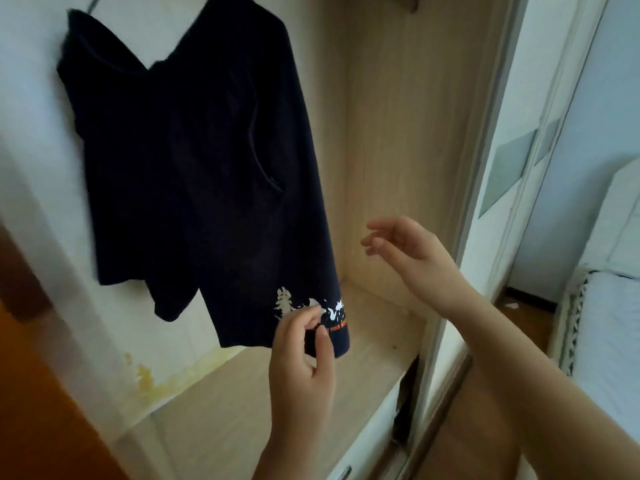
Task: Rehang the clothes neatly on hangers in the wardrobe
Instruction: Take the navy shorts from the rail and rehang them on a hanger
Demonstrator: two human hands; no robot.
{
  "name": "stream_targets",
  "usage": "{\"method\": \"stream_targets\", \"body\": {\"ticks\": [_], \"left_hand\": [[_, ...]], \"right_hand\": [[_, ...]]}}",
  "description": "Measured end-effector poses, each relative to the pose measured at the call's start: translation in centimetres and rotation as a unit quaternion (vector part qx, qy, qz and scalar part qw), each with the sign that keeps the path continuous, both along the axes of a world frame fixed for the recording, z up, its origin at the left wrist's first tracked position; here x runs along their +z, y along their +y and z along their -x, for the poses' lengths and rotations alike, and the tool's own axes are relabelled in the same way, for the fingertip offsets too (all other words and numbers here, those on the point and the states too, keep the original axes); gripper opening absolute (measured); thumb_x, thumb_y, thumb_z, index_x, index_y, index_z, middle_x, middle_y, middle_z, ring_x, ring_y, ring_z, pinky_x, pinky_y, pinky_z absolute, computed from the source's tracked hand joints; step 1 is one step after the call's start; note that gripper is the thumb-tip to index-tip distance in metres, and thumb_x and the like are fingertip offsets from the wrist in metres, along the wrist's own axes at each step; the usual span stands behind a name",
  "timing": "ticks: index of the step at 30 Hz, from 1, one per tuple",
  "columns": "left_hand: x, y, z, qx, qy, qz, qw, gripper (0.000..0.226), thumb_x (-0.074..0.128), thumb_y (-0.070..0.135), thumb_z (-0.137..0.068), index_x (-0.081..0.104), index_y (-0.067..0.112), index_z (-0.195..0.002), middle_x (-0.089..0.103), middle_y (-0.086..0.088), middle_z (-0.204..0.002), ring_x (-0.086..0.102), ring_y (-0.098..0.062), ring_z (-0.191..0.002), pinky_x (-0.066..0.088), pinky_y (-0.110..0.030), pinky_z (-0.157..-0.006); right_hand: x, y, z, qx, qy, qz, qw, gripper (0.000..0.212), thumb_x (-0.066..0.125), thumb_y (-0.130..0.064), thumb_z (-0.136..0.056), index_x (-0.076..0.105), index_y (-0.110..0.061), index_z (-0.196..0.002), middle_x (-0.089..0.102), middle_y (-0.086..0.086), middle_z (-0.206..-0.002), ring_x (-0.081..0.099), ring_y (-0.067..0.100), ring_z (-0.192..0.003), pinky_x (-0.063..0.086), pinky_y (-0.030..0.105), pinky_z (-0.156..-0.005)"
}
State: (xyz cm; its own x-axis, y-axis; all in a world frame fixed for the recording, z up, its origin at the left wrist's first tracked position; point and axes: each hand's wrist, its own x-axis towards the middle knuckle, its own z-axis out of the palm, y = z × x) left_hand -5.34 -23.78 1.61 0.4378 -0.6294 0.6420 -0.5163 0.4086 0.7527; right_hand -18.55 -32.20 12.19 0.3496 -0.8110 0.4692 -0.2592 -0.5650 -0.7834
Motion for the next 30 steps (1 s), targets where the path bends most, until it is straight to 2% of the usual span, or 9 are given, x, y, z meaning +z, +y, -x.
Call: {"method": "stream_targets", "body": {"ticks": [3,10,13,16,19,22,24,27,30], "left_hand": [[3.2,-2.9,-0.9,0.057,0.029,0.050,0.997,0.027,0.048,0.029,-0.083,0.059,0.018,-0.104,0.057,0.012,-0.103,0.055,0.012,-0.094,0.043,-0.004,-0.078],[12.4,-8.7,-3.1,0.192,-0.034,0.148,0.970,0.040,0.043,0.031,-0.085,0.055,0.016,-0.120,0.049,0.012,-0.119,0.048,0.000,-0.112,0.035,-0.004,-0.093],[15.6,-10.2,-4.3,0.200,-0.056,0.135,0.969,0.046,0.045,0.029,-0.083,0.047,0.024,-0.129,0.039,0.013,-0.133,0.038,-0.004,-0.126,0.031,-0.015,-0.100],[18.1,-11.1,-5.3,0.166,-0.084,0.108,0.977,0.044,0.047,0.030,-0.088,0.036,0.040,-0.130,0.029,0.019,-0.140,0.028,0.000,-0.132,0.023,-0.009,-0.098],[19.3,-11.9,-5.8,0.145,-0.118,0.078,0.979,0.045,0.049,0.022,-0.091,0.035,0.041,-0.130,0.029,0.021,-0.139,0.027,0.004,-0.131,0.022,-0.006,-0.098],[19.5,-12.3,-6.4,0.170,-0.161,0.058,0.970,0.043,0.048,0.022,-0.091,0.041,0.032,-0.132,0.035,0.019,-0.139,0.030,0.005,-0.129,0.022,-0.003,-0.099],[19.3,-11.9,-6.9,0.194,-0.182,0.053,0.963,0.039,0.047,0.026,-0.092,0.043,0.033,-0.131,0.036,0.023,-0.135,0.032,0.009,-0.126,0.022,0.003,-0.096],[18.8,-10.9,-8.0,0.232,-0.195,0.046,0.952,0.041,0.040,0.039,-0.086,0.044,0.038,-0.127,0.035,0.033,-0.128,0.031,0.012,-0.124,0.023,0.006,-0.092],[18.5,-9.7,-8.9,0.256,-0.184,0.033,0.948,0.043,0.035,0.049,-0.080,0.042,0.043,-0.122,0.037,0.033,-0.124,0.035,0.010,-0.121,0.028,-0.006,-0.096]], "right_hand": [[4.1,-3.3,-1.7,0.049,-0.004,0.063,0.997,0.021,0.054,-0.019,-0.089,0.051,-0.039,-0.094,0.064,-0.004,-0.096,0.062,0.021,-0.098,0.048,0.043,-0.094],[13.0,-8.4,-4.6,0.145,-0.021,0.148,0.978,0.031,0.056,-0.031,-0.088,0.045,-0.024,-0.115,0.056,-0.013,-0.091,0.055,0.003,-0.080,0.046,0.022,-0.079],[16.0,-9.6,-6.9,0.159,-0.004,0.184,0.970,0.039,0.054,-0.034,-0.089,0.043,-0.020,-0.123,0.055,-0.012,-0.095,0.054,-0.002,-0.078,0.042,0.012,-0.068],[18.6,-10.6,-9.6,0.170,0.004,0.194,0.966,0.044,0.050,-0.037,-0.090,0.042,-0.018,-0.128,0.054,-0.001,-0.111,0.055,0.009,-0.087,0.041,0.018,-0.069],[20.9,-11.7,-12.2,0.136,0.072,0.212,0.965,0.043,0.046,-0.038,-0.092,0.050,-0.010,-0.124,0.059,0.009,-0.117,0.054,0.019,-0.099,0.037,0.023,-0.077],[22.7,-13.1,-14.1,0.126,0.146,0.235,0.953,0.031,0.049,-0.035,-0.091,0.057,-0.005,-0.092,0.059,0.009,-0.087,0.053,0.023,-0.083,0.037,0.025,-0.057],[23.5,-14.0,-14.9,0.123,0.170,0.228,0.951,0.028,0.052,-0.032,-0.090,0.052,-0.005,-0.083,0.054,0.008,-0.081,0.051,0.023,-0.078,0.033,0.023,-0.050],[24.3,-14.9,-15.9,0.098,0.188,0.215,0.953,0.027,0.054,-0.032,-0.088,0.051,-0.005,-0.087,0.052,0.009,-0.088,0.049,0.024,-0.079,0.034,0.026,-0.051],[24.2,-15.1,-17.2,0.075,0.180,0.220,0.956,0.032,0.049,-0.032,-0.091,0.056,-0.003,-0.104,0.055,0.011,-0.096,0.049,0.025,-0.084,0.037,0.028,-0.067]]}}
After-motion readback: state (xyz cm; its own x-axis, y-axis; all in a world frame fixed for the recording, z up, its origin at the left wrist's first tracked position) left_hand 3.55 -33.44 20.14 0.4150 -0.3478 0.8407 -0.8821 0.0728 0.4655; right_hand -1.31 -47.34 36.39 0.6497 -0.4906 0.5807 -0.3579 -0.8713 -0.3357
